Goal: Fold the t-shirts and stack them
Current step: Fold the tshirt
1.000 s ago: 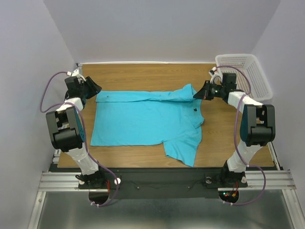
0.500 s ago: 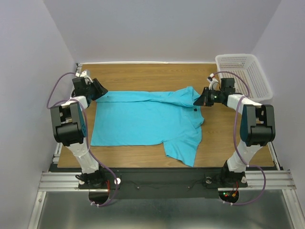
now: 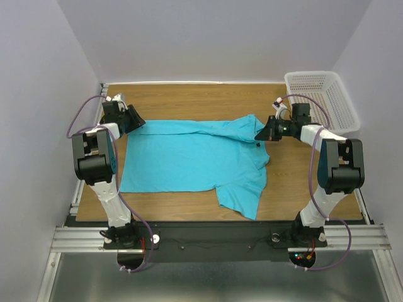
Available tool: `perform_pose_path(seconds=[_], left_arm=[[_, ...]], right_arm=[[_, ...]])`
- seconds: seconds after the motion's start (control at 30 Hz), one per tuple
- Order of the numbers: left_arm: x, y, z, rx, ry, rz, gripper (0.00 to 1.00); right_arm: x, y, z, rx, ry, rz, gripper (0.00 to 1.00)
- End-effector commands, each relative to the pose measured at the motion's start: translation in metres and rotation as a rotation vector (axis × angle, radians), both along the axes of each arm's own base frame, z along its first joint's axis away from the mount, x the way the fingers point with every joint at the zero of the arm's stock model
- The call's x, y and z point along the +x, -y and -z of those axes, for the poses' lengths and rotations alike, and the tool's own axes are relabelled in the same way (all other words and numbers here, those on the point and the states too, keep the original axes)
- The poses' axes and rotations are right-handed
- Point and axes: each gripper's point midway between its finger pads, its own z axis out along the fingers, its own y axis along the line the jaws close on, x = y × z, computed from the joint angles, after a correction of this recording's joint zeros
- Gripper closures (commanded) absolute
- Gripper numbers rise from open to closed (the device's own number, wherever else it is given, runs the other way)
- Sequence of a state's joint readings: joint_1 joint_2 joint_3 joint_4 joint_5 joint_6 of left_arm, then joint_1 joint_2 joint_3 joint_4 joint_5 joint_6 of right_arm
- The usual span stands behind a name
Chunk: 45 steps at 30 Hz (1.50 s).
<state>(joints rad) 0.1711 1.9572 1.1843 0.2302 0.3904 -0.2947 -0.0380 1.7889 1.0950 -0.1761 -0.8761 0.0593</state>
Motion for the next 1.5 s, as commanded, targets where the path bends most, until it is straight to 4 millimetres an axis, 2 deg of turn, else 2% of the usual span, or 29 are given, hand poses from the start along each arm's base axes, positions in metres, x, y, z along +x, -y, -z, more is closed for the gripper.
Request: perform_pose_path(seconds=[0.0, 0.3, 0.5, 0.9, 1.13, 1.33, 1.47], left_arm=[[0.011, -0.007, -0.012, 0.048, 0.018, -0.014, 0.45], [0.013, -0.01, 0.003, 0.063, -0.035, -0.031, 0.45], [0.012, -0.011, 0.006, 0.066, -0.044, -0.033, 0.45], [0.014, -0.011, 0.009, 0.064, -0.053, -0.031, 0.45], [0.014, -0.011, 0.01, 0.063, -0.056, -0.03, 0.45], [0.014, -0.011, 0.01, 0.061, -0.059, -0.028, 0.45], [0.014, -0.01, 0.01, 0.06, -0.058, -0.027, 0.45]], right_arm=[[-0.005, -0.008, -0.024, 0.016, 0.086, -0.051, 0.99], [-0.012, -0.01, -0.025, 0.011, 0.096, -0.067, 0.99], [-0.019, -0.013, -0.018, 0.009, 0.066, -0.075, 0.99], [-0.029, -0.021, -0.028, 0.019, 0.125, -0.149, 0.99], [-0.036, -0.04, -0.034, 0.045, 0.136, -0.214, 0.99], [-0.04, -0.049, -0.034, 0.043, 0.139, -0.244, 0.99], [-0.04, -0.048, -0.03, 0.035, 0.132, -0.241, 0.99]])
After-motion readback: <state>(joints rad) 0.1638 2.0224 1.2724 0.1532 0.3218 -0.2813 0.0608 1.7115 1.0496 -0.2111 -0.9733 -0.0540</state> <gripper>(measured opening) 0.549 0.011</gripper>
